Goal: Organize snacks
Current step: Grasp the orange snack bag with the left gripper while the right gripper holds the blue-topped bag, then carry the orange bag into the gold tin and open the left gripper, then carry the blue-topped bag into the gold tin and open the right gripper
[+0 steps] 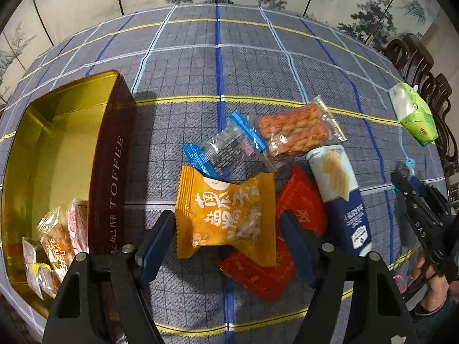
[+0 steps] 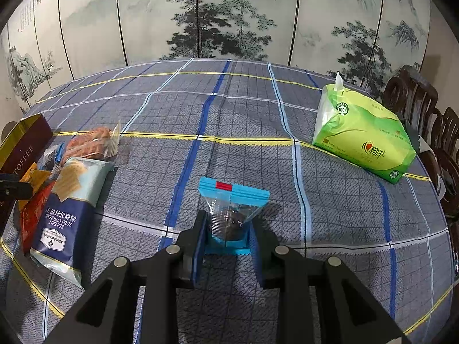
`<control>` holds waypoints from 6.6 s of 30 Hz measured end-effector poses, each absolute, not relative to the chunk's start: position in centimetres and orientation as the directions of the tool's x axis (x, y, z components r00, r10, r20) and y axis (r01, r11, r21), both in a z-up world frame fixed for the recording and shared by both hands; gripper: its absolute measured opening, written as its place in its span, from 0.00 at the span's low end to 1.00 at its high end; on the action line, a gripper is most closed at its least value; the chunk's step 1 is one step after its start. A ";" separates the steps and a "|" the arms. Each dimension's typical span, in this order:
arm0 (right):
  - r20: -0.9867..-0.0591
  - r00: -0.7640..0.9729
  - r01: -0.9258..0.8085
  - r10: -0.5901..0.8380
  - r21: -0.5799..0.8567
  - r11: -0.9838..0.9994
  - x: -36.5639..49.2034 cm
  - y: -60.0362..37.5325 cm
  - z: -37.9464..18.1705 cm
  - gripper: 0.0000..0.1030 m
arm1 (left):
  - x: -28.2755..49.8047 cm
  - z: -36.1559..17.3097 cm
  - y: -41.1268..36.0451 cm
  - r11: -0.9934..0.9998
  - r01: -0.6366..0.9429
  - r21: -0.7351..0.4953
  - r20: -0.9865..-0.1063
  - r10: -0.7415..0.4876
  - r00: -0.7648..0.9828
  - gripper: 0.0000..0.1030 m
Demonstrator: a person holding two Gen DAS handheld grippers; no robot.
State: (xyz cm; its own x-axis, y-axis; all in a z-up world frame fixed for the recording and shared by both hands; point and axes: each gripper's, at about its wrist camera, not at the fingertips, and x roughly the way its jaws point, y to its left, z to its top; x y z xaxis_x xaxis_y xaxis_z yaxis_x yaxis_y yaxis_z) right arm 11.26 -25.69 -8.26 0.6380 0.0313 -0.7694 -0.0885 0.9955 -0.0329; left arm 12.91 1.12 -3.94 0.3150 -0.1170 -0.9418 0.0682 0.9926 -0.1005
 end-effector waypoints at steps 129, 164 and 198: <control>-0.764 0.645 -0.088 0.006 -0.067 0.994 11.1 -25.2 -8.3 0.28 | 6.7 2.4 17.8 0.987 -0.157 0.013 -0.884 0.085 0.460 0.56; -0.718 0.689 -0.129 0.098 0.012 0.992 10.1 -19.8 -1.6 0.26 | 1.8 4.2 19.3 0.972 -0.234 -0.026 -0.853 0.101 0.513 0.73; -0.759 0.422 -0.652 0.495 0.125 0.748 6.0 8.4 -2.3 0.26 | -5.5 2.9 29.6 0.874 -0.484 -0.045 -0.873 0.201 0.444 0.74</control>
State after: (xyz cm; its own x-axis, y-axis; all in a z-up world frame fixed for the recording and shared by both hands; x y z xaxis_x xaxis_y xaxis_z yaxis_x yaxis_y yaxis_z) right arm 5.95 8.39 -2.32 0.4222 0.4950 -0.7594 -0.6521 0.7478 0.1249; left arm -5.48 29.55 2.92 0.4444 0.2009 -0.8730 -0.4840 0.8739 -0.0453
